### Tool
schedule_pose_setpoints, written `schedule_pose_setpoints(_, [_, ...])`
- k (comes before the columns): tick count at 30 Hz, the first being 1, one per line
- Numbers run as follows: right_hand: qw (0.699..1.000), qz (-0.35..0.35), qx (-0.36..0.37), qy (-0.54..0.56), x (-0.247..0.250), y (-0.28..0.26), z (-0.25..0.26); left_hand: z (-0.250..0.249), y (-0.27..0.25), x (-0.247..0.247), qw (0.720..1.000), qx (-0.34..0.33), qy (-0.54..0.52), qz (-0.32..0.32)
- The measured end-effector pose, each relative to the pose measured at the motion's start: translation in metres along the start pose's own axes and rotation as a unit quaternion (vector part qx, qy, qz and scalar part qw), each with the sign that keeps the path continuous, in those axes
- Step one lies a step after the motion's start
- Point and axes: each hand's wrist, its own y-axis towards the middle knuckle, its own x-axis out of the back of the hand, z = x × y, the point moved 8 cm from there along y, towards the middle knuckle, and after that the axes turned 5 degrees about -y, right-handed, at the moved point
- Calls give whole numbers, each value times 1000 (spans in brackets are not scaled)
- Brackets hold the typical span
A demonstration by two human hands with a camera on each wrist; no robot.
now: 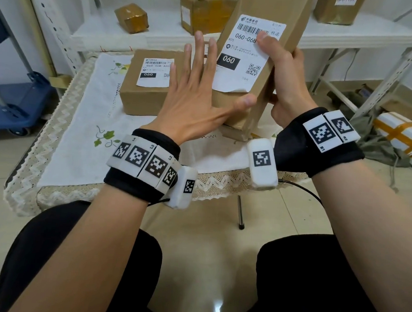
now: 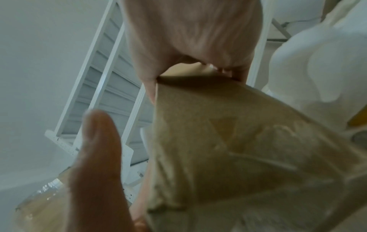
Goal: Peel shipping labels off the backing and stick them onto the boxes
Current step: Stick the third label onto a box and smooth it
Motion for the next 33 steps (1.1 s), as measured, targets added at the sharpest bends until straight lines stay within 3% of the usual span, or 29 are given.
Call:
schedule_pose_setpoints(4, [1000,-18,-1,-23,0,3,-3,7,0,7,1000,8,-11,-18])
schedule_pose_setpoints(9, [999,0,2,-45,-12,3,-8,-11,1,16,998,-29,9,-47])
schedule_pose_setpoints(15, [1000,22,-5,-14,-16,1,-9,-22,4,1,994,-64,83,-12])
schedule_pose_setpoints(24, [999,-32,-33,-26,-2,9,-17,-43,-2,-15,991,-101,83,31])
schedule_pose_setpoints(33, [997,-34,-63,-34,-2,14,-27,-44,-6,-21,991,-105,67,42])
